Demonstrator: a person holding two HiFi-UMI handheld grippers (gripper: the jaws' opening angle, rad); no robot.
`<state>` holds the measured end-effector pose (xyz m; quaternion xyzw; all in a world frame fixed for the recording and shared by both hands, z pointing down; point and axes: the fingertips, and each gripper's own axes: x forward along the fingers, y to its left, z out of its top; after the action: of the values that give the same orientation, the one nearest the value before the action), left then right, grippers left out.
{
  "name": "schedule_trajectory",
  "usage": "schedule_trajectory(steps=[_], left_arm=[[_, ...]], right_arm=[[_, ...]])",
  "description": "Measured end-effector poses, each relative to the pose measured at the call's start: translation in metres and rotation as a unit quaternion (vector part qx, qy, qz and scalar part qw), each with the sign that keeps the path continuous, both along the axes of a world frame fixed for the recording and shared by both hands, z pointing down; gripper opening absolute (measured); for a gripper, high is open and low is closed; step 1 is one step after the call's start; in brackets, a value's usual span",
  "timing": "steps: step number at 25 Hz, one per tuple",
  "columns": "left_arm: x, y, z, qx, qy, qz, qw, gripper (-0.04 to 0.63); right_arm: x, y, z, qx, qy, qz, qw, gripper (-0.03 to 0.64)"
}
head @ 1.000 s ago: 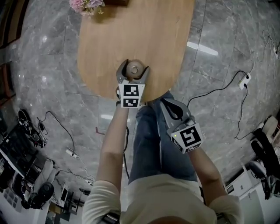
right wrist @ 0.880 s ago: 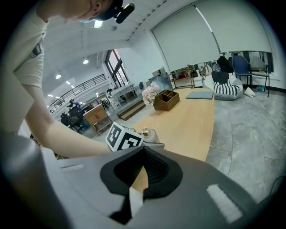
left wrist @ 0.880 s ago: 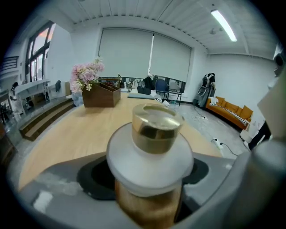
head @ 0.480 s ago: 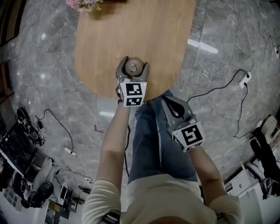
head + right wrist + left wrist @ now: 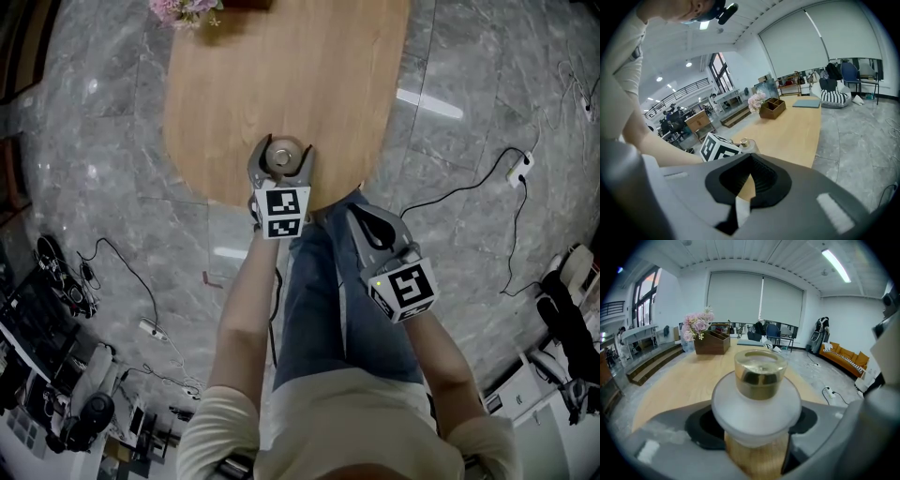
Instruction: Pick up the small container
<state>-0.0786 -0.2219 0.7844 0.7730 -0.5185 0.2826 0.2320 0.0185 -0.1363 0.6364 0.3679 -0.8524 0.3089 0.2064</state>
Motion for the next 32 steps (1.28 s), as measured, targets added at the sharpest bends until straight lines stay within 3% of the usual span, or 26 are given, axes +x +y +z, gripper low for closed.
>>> schedule_trajectory(steps=[11,20,32], left_arm=[[-0.008,0.046,-0.076,0.011,0.048,-0.035,0.9982,0.348],[-0.011,0.104,-0.142,0.004,0.070,-0.030,0.9971,0.348],[-0.008,0.143,-0.241,0.032,0.094,-0.012,0.9950,0.348]], right_arm=[[-0.010,0.025,-0.054,0.037,-0.005,0.023,0.999,-0.002],[-0.012,0.053,-0.117,0.084,-0.001,0.041,0.996,-0.002],[-0.004,0.088,-0.178,0.119,0.003,0.054,0.991,-0.002]])
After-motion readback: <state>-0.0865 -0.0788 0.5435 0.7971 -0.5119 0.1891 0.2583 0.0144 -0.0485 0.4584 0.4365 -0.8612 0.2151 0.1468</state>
